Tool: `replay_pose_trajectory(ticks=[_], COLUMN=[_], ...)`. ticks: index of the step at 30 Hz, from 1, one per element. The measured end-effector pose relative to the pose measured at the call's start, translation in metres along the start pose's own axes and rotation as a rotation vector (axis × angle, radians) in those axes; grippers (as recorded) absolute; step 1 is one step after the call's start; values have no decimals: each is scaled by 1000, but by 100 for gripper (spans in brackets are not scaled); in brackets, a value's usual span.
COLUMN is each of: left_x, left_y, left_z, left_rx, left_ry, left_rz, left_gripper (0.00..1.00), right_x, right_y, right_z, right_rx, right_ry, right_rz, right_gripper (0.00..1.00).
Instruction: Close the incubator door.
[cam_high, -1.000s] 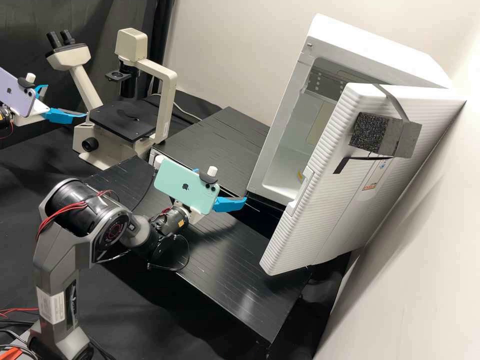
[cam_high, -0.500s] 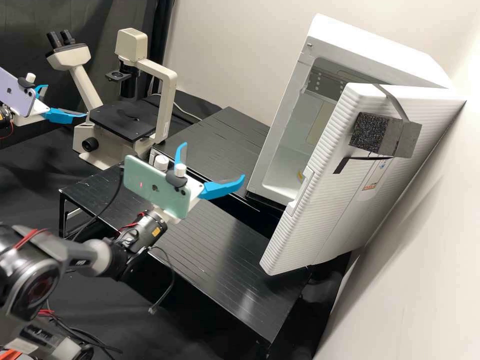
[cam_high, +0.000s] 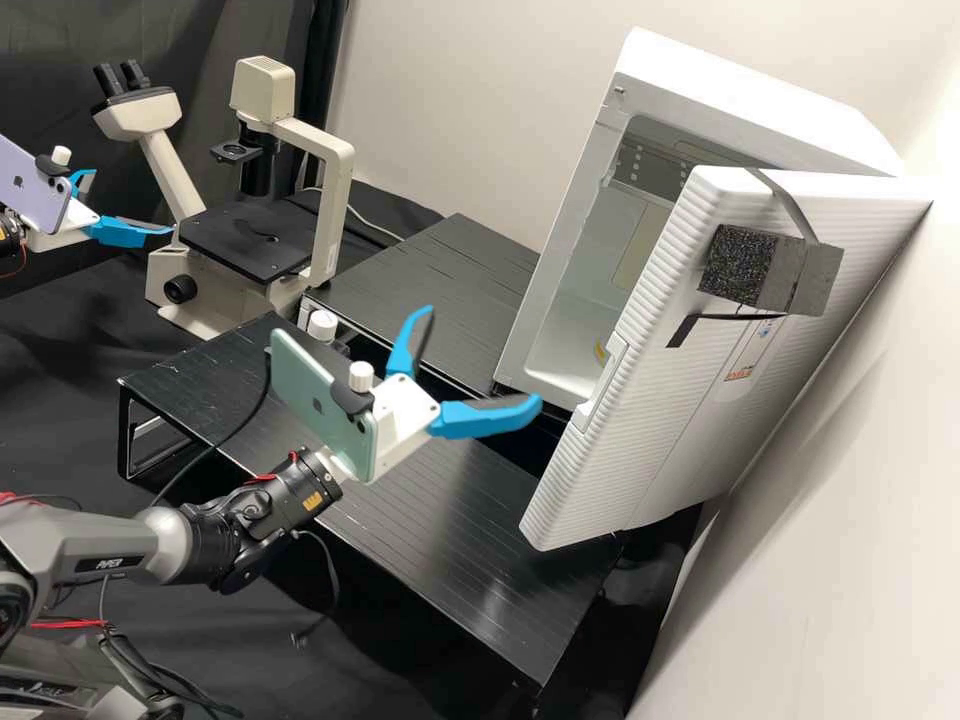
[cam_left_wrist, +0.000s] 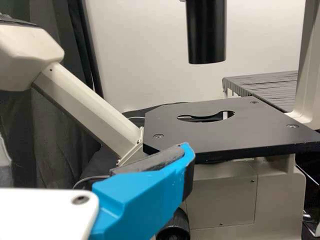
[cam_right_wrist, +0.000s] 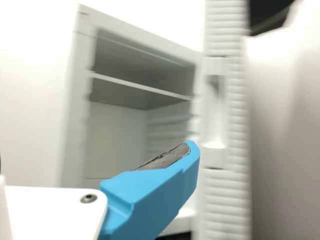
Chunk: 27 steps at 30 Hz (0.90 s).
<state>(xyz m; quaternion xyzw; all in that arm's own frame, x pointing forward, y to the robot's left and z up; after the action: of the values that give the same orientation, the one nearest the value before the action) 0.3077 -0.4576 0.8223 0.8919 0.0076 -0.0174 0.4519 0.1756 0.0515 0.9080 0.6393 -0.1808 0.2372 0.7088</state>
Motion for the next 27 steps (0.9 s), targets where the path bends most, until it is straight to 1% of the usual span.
replay_pose_trajectory(ticks=[7,11,12,22,27], left_x=[0,0,0,0,0], left_y=[0,0,0,0,0], left_z=[0,0,0,0,0], left_rx=[0,0,0,0,0], left_ry=[0,0,0,0,0], left_rz=[0,0,0,0,0], left_gripper=[100,100,100,100,100], right_x=[1,2,2,17,25], right_y=[11,11,10,-6,-13], right_z=[12,19,21,47,55], right_rx=[-37,-41,-39,-62,-65], right_ry=[-59,-93,-101,-209,-237], right_rz=[57,63,59,3,-20], right_gripper=[100,100,100,100,100])
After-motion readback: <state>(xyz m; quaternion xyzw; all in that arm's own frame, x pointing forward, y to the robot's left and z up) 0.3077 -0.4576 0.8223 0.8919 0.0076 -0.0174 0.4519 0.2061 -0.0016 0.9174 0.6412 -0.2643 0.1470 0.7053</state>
